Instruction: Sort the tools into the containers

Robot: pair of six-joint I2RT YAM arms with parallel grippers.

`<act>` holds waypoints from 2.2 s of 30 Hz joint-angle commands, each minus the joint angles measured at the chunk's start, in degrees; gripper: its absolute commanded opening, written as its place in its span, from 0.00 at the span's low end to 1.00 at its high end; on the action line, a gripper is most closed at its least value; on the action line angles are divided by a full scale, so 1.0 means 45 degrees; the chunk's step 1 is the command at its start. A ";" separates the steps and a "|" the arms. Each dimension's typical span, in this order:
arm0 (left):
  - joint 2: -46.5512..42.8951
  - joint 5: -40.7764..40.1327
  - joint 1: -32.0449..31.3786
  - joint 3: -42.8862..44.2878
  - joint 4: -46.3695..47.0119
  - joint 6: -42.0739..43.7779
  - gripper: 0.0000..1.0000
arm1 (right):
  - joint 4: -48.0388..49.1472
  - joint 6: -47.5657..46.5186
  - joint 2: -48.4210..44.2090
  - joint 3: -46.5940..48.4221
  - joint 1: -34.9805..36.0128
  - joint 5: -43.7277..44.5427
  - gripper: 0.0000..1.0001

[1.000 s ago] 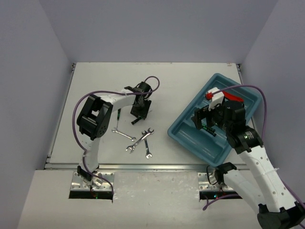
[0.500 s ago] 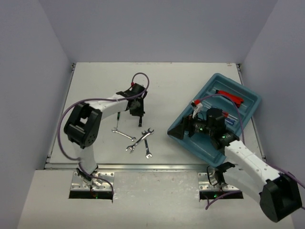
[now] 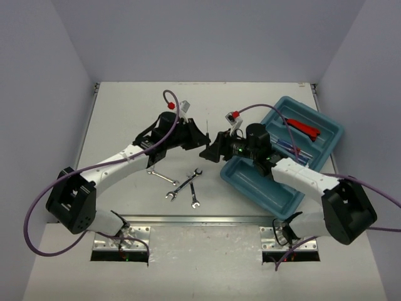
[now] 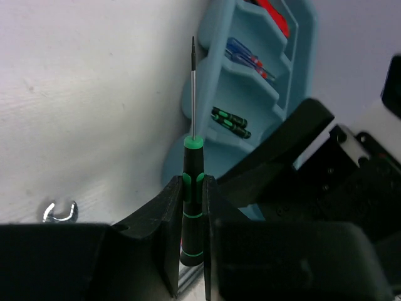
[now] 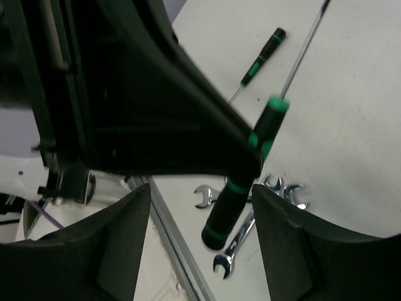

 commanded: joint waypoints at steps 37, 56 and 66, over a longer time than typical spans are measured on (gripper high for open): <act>-0.0086 -0.7744 0.3779 0.0743 -0.6555 0.0968 1.00 | -1.0962 -1.2667 -0.1305 0.0882 -0.3511 1.0769 0.48; 0.5028 -0.6197 0.4654 0.2420 -0.5302 0.2816 0.64 | -0.9648 -0.7482 -0.6531 0.1356 -0.3410 0.4054 0.99; 0.7154 -0.6211 0.4752 0.3572 -0.5184 0.2954 0.19 | -0.7009 -0.3832 -0.6061 0.0692 -0.3413 -0.2638 0.99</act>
